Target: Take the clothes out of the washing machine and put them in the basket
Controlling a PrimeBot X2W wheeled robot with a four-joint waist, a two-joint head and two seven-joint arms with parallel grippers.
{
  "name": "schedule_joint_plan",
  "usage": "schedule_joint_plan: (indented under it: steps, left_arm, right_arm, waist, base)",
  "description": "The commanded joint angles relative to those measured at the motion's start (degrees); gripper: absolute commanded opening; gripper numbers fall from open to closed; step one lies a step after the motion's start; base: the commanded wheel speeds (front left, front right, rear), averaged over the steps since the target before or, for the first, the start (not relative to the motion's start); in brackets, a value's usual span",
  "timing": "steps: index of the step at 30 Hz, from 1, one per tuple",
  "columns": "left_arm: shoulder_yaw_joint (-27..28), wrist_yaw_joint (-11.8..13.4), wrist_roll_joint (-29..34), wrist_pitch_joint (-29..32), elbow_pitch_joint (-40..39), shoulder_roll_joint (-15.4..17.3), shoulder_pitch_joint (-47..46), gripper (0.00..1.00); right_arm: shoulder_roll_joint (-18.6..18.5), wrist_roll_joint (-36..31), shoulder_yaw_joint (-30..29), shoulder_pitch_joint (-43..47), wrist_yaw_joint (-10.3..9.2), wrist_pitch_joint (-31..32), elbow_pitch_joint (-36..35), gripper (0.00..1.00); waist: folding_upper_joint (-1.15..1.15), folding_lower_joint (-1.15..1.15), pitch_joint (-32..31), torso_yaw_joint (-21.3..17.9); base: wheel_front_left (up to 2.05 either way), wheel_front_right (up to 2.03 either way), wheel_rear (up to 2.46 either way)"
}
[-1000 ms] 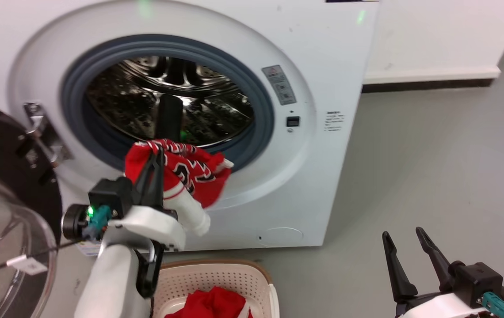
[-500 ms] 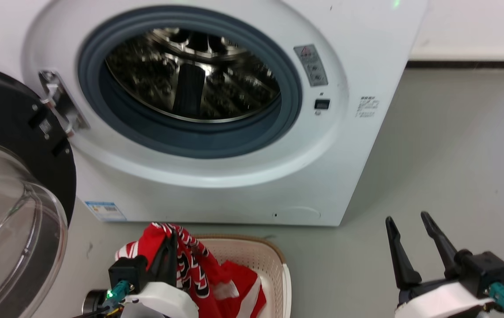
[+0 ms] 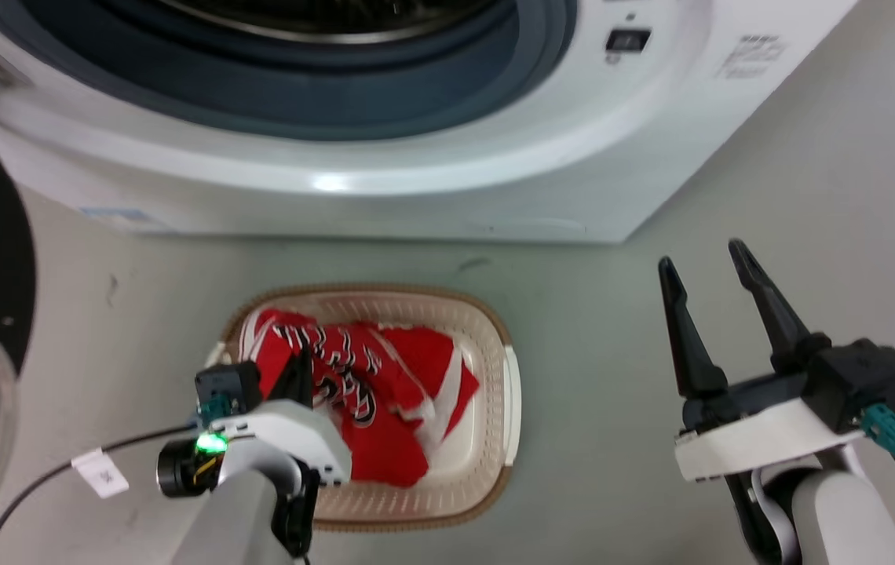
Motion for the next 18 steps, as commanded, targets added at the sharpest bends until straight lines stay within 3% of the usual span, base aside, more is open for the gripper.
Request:
schedule_joint_plan:
  steps: [1, 9, 18]
  left_arm:
    - [0.0, 0.0, -0.5, -0.4, 0.9, 0.0, -1.7, 0.0]
    - [-0.2, -0.4, -2.8, -0.3, 9.7, 0.0, -12.0, 0.0]
    - [0.5, 0.3, -5.4, -0.3, 17.7, 0.0, -18.4, 0.0]
  right_arm:
    - [0.0, -0.1, 0.4, -1.7, -0.02, -0.3, 0.1, 1.0]
    - [0.0, 0.0, 2.5, -7.7, -0.03, -2.0, 1.0, 1.0]
    - [0.0, 1.3, 4.4, -11.1, -0.03, -4.3, 4.3, 1.0]
  waist:
    - [0.0, -0.01, 8.1, -1.2]
    - [0.0, -0.01, 19.0, -3.7]
    - [0.0, -0.01, 23.1, -6.4]
  base:
    - [0.0, 0.0, 0.0]
    - [0.0, 0.0, 0.0]
    - [0.0, 0.0, 0.0]
